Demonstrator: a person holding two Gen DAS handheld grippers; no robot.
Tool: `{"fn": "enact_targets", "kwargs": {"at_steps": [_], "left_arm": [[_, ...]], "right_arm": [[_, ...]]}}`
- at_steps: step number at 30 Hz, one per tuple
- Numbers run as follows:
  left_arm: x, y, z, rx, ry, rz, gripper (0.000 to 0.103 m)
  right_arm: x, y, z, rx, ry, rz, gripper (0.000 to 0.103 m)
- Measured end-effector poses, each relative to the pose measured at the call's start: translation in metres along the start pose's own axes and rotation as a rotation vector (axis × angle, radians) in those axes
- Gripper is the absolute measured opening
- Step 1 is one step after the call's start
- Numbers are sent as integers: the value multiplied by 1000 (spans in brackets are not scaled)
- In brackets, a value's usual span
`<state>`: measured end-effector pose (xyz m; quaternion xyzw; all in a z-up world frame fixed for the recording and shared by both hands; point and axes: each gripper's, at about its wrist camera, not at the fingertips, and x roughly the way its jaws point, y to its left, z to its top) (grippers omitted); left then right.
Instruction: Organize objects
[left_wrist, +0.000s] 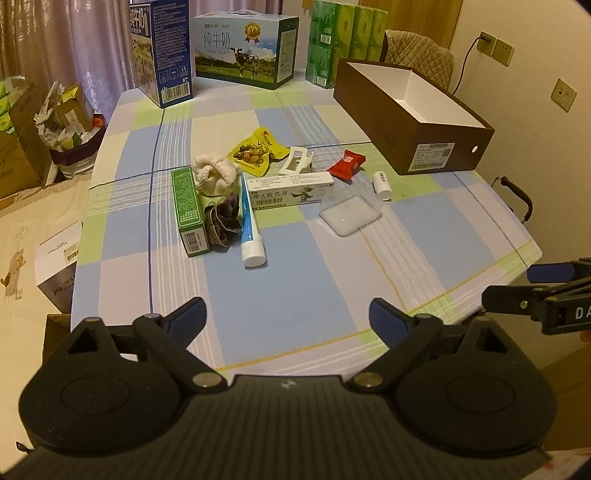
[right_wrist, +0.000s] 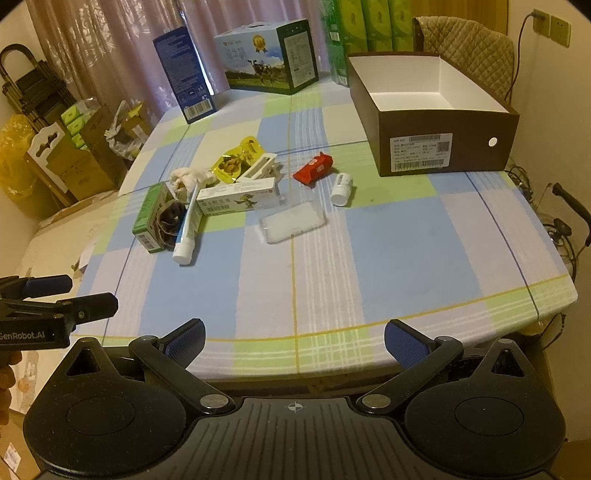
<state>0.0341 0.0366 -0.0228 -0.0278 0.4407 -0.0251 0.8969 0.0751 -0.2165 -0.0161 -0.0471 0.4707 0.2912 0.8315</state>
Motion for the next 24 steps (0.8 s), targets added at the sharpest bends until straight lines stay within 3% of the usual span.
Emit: {"fn": "enact_targets", "kwargs": {"at_steps": [8,10,17,19,24], "left_arm": [[21,1,6,-16,-3,13,83],[28,1,8,-22,-5,17,71],[67,2,23,-67,4,47,58],[80,3,30,-77,7,66,48],[115,10,42,-120,32,107,39]], "right_arm": [[14,-17,14,-14,-8,-10,99],[20,-23,21,-16,-9,-3,99],[41,-50,53,-39,-1,24,98],[48,-60,62,-42,10,23,98],[63,-87,85,-43,24,23,98]]}}
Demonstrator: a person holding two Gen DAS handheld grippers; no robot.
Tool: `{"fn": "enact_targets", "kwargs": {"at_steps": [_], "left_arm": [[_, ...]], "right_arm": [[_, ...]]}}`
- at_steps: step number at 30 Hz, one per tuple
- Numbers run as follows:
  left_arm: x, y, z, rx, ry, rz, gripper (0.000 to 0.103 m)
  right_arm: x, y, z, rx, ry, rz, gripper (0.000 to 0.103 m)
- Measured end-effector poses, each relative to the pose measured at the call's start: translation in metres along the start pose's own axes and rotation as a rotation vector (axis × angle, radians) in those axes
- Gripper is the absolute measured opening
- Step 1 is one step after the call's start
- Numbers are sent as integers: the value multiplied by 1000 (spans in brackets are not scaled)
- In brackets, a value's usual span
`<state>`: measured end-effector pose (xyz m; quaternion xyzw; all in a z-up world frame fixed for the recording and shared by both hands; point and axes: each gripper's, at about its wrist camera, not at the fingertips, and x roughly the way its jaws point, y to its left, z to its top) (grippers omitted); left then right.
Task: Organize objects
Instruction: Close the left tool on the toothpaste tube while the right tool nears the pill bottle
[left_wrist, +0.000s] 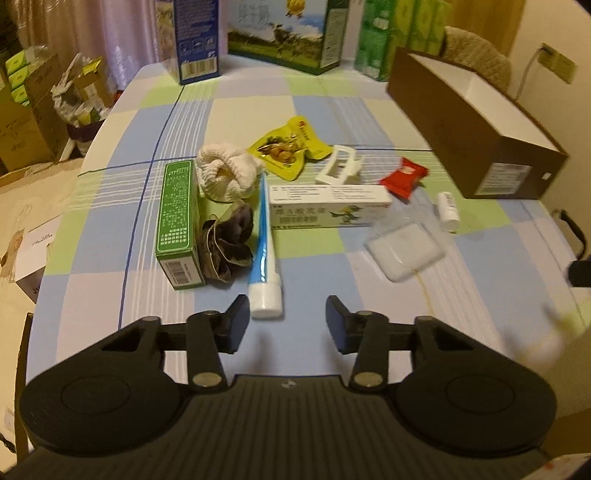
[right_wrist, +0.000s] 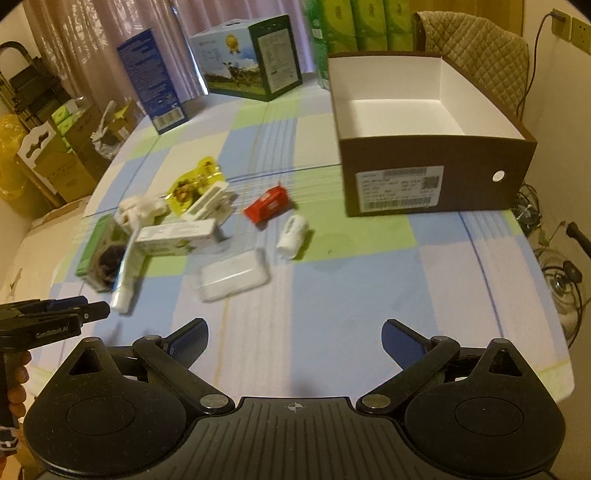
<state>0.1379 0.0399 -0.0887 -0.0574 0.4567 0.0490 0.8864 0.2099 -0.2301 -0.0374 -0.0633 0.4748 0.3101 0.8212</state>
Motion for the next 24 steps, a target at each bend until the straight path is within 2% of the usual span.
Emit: {"fn": "enact_targets", "kwargs": {"at_steps": [4,13,24], "left_arm": [[22,2,9,-43,16,63,37],[60,3,25,-58,57,111,22],[84,-3,32,-82,102,169,22]], "right_arm": [[13,-21,15,1,16,-1,98],[35,-50,37,-11,59,0,98],[62,-62,56,-64,109,40,98]]}}
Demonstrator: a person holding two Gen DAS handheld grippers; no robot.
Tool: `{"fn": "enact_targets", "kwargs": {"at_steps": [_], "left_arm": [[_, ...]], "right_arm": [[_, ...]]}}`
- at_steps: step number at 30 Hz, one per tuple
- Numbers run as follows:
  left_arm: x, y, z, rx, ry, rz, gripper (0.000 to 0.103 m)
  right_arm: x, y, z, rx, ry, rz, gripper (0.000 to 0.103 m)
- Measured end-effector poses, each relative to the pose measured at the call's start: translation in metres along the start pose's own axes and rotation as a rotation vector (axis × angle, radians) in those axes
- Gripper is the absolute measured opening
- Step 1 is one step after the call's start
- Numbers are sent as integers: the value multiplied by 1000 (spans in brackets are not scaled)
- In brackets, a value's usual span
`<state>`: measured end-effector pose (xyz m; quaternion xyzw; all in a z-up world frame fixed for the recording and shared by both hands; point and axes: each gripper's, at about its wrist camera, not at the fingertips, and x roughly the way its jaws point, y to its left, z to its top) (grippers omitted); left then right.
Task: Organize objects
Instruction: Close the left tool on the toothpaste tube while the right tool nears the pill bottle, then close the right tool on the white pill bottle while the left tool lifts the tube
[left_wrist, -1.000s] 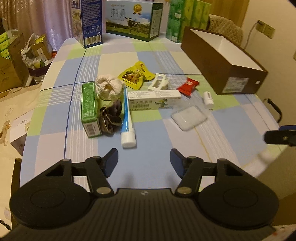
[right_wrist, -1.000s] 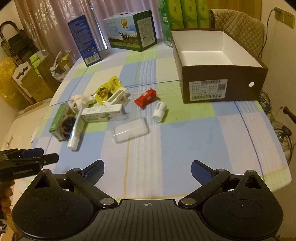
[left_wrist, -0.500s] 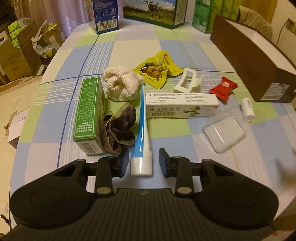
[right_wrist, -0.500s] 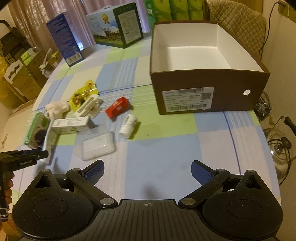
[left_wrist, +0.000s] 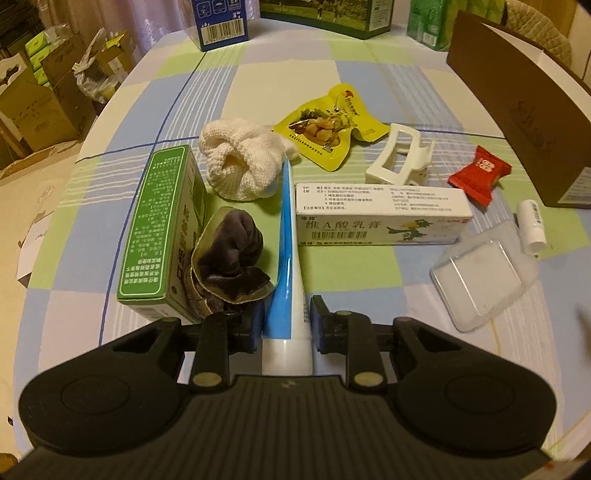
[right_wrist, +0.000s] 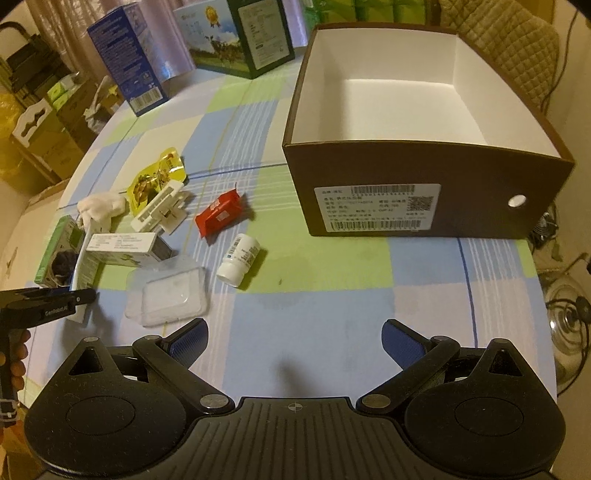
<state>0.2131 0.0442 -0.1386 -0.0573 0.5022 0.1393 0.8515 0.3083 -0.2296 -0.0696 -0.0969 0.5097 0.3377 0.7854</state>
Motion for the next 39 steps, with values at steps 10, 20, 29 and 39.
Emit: {"fn": "enact_targets", "kwargs": {"at_steps": [10,20,29,39], "left_arm": [[-15,-7,-1,-86,-29,25,22],[-39,-13,-1,-116,-50,44,21],[-10,-9,-5,-140,54,5,21],[-3,-7,9,-74,67,-20,14]], "right_arm": [[23,-14,13,-45,23,34,98],[48,-2,27,-73,18,86,83],[55,5,27,-59,34,72,83],[57,8,30,6,30,46,83]]}}
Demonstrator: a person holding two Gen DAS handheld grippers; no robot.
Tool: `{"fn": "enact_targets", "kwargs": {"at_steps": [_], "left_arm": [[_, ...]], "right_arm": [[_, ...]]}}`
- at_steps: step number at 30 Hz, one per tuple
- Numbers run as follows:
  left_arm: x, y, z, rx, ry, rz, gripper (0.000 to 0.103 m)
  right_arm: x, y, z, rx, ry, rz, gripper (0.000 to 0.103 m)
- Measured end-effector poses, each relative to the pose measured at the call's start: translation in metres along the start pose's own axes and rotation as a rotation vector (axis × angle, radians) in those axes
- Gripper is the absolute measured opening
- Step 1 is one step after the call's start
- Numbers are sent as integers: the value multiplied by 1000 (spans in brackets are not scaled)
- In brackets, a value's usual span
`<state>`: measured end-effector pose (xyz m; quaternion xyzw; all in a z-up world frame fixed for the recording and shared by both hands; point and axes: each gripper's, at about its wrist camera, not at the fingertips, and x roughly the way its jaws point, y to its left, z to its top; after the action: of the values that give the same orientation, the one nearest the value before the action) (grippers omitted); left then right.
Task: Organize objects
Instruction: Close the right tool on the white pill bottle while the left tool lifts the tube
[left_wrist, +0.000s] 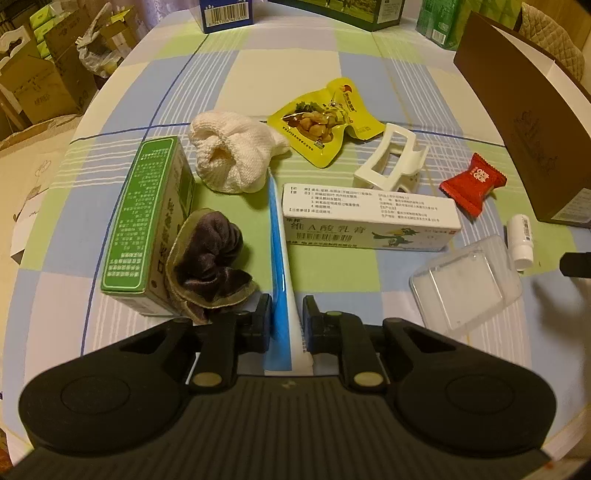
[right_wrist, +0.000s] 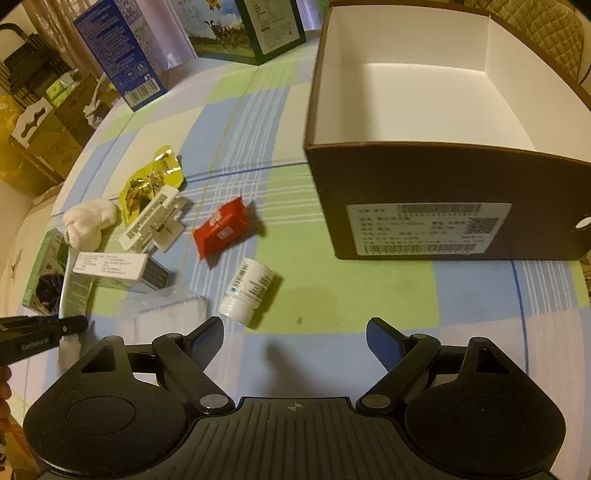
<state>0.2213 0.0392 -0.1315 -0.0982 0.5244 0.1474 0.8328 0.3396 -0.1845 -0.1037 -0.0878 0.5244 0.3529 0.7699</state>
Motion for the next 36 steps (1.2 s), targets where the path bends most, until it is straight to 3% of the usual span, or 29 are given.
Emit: {"fn": "enact_targets", "kwargs": {"at_steps": [8,18,21,23,24,25,36], "left_arm": [[-32,5,2,-3,-60,-22,14],[-57,15,12,-24,-119,-19,14],[-58,16,12,-23,-125,-16,14],[-58,14,13,-22,-126,-17,14],[-58,14,13,-20,-127,-19,14],[-59,13,13,-18,-127,-22,14],[-67,-12,25,40,-156,-60,14]], "right_arm": [[8,18,5,-15,-15,14,79],[36,26,15,4,-10,-20,50],[41,26,18,14,-5,-14,47],[45,27,18,3,-2,-18,40],[47,28,18,-4,1,-15,29],[48,28,18,-7,0,-14,24],[17,32,17,-60,-61,19,24]]}}
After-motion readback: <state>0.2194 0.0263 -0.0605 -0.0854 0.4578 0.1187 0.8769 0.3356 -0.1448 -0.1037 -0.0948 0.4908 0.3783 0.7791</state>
